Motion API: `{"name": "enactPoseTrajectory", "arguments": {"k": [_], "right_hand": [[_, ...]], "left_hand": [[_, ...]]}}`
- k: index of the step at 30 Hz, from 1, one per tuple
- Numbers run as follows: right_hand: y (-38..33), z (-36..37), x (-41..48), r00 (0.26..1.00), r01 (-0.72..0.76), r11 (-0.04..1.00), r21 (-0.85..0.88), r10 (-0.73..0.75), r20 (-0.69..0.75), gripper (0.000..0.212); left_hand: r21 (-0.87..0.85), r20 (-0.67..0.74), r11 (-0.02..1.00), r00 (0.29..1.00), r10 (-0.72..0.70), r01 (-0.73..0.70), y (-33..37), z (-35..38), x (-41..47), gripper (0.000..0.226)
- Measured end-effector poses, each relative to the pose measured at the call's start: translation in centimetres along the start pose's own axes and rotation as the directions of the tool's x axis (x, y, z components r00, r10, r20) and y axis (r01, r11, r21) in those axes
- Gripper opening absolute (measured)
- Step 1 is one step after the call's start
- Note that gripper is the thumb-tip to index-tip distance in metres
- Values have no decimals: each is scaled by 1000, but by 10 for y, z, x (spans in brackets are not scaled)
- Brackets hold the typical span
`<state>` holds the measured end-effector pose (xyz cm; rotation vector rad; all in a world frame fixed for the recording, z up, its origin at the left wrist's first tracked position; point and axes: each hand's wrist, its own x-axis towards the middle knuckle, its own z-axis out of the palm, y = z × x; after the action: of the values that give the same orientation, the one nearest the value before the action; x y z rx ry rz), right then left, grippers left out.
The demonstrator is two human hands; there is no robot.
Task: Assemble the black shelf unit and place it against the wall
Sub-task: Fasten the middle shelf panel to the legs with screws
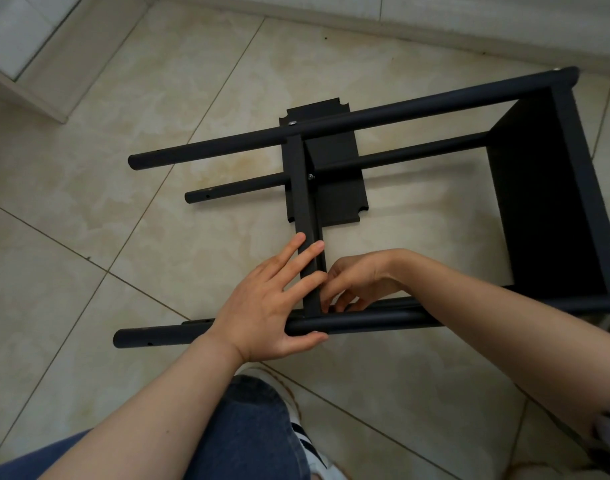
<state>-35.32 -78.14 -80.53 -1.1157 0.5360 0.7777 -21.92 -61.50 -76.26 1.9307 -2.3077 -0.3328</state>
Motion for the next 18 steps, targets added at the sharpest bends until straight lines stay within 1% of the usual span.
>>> {"name": "enactPoseTrajectory", "arguments": {"k": [2,4,8,10,13,18], "right_hand": [[1,0,0,1000,24,1000,16,-24,16,9],[1,1,1,1000,21,1000,-4,-21,15,10],[-1,1,0,999,-15,998,-57,13,-38,22],[0,1,0,999,-9,999,-51,7,-33,18],[0,0,-1,999,34,999,-24,-34,16,10],[-1,2,0,999,-3,994,-105,-1,-37,20]], "left_hand": [[-7,1,1000,1000,-2,2,0,0,0,72],[-8,2,1000,1000,-5,5,0,0,0,73],[-5,5,1000,1000,-9,9,0,0,0,74],[-3,5,1000,1000,-9,9,0,0,0,73],[-5,1,1000,1000,-5,5,1,0,0,72],[-6,-4,1000,1000,-5,5,1,0,0,73]]}}
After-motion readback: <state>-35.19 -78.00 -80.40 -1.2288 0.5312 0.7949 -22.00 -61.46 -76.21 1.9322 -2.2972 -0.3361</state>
